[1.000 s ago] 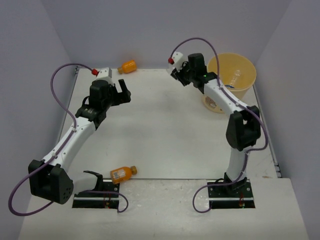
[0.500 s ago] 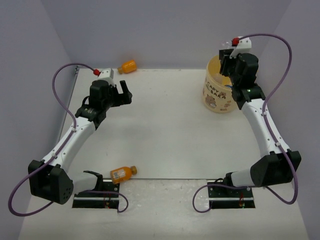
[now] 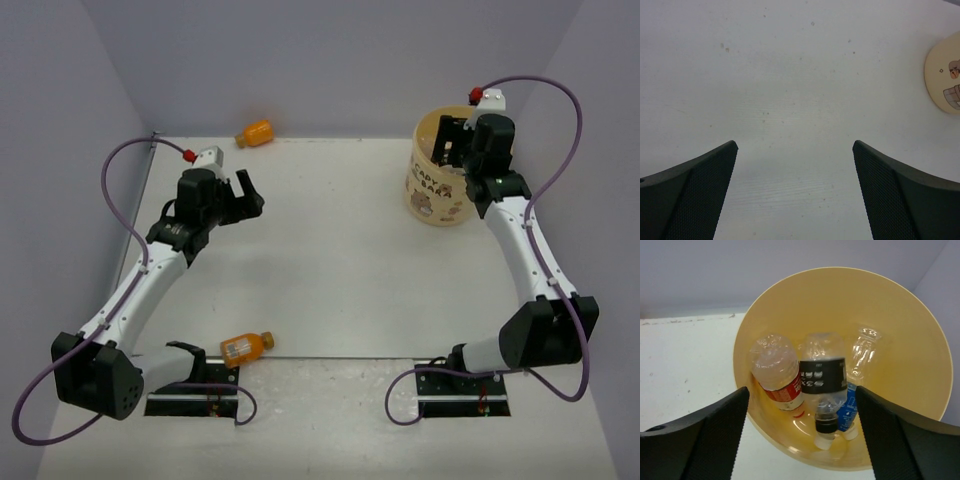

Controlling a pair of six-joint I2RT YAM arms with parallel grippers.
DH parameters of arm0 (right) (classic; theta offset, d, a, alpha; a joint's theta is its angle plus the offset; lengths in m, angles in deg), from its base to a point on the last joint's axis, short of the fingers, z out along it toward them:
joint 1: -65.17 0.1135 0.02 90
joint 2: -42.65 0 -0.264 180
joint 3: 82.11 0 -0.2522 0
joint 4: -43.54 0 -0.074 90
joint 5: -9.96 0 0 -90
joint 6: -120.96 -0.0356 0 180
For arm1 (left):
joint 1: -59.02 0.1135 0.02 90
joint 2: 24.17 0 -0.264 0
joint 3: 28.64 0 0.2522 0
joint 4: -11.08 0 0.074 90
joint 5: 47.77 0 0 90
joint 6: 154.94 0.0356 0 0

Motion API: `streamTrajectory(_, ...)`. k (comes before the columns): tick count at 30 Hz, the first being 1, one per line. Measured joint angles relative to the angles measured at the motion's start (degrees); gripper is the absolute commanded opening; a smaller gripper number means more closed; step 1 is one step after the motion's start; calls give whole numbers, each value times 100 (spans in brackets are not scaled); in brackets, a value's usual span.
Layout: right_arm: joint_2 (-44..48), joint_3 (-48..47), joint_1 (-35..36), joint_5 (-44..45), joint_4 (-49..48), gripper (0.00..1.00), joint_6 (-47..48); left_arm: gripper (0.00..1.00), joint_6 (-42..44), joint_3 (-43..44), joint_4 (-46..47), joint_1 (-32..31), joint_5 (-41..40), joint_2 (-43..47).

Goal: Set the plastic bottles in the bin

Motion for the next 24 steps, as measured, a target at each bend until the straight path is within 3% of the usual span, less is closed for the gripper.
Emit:
streamTrajectory(7,165,121,-5,-905,-40,99,353,100,-116,-316,-243,0,1,230)
streamTrajectory(14,921,609,127,-2709,-144,99,792,100,-121,-369,-265,0,-79,524)
streamTrajectory(16,1078,741,534,-3019,-186,99,1053,100,-151,-369,-265,0,-154,555)
streamTrajectory(24,969,1428,3254,-4162,-543,99,1640,100,-389,-203,-403,0,-890,191)
